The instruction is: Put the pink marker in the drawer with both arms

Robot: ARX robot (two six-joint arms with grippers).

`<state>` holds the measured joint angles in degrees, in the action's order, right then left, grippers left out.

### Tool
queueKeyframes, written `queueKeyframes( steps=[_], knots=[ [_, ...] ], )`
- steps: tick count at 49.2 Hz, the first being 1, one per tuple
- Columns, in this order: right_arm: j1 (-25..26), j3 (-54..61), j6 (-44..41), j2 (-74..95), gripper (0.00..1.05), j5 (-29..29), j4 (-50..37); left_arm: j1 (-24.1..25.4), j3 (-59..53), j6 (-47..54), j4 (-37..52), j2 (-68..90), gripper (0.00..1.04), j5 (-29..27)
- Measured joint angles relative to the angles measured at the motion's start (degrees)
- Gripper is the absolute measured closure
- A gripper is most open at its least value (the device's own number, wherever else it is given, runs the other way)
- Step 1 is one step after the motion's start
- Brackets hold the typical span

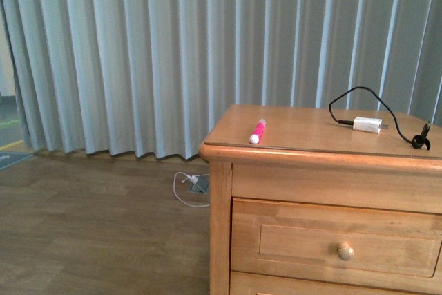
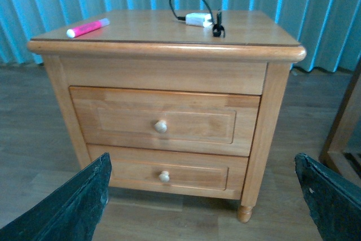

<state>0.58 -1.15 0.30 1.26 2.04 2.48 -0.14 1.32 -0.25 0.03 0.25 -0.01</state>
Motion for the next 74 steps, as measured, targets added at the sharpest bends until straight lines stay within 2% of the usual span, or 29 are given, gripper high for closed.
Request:
queueKeyframes(
  steps=[2,5,8,13,19,26,34,40,52,74],
  knots=[
    [0.26,-2.56,-0.02,3.21,0.08,3.08,6.36,0.0,0.0,0.0,0.0,0.0,0.06,0.0],
    [-0.68,-5.11,0.0,8.26,0.08,3.61,11.98,0.0,0.0,0.0,0.0,0.0,0.06,0.07],
    [-3.1,-6.14,0.13,13.11,0.08,2.69,12.68,0.0,0.0,0.0,0.0,0.0,0.06,0.0],
    [-7.5,-7.61,0.22,21.18,0.08,1.51,6.69,0.0,0.0,0.0,0.0,0.0,0.06,0.02],
    [-11.19,-10.45,0.63,34.97,0.08,-0.2,-4.9,0.0,0.0,0.0,0.0,0.0,0.06,0.02],
    [-13.88,-14.14,1.95,55.76,0.08,-3.34,-19.87,0.0,0.0,0.0,0.0,0.0,0.06,0.02],
    [-14.38,-23.02,5.05,79.12,0.08,-8.15,-31.95,0.0,0.0,0.0,0.0,0.0,0.06,0.02],
    [-15.15,-30.86,6.08,92.26,0.08,-11.85,-36.02,0.0,0.0,0.0,0.0,0.0,0.06,0.02],
    [-16.7,-42.82,6.54,107.16,0.08,-16.13,-40.15,0.0,0.0,0.0,0.0,0.0,0.06,0.02],
    [-15.5,-61.61,6.1,125.42,0.08,-20.68,-42.01,0.0,0.0,0.0,0.0,0.0,0.06,0.02]
  ],
)
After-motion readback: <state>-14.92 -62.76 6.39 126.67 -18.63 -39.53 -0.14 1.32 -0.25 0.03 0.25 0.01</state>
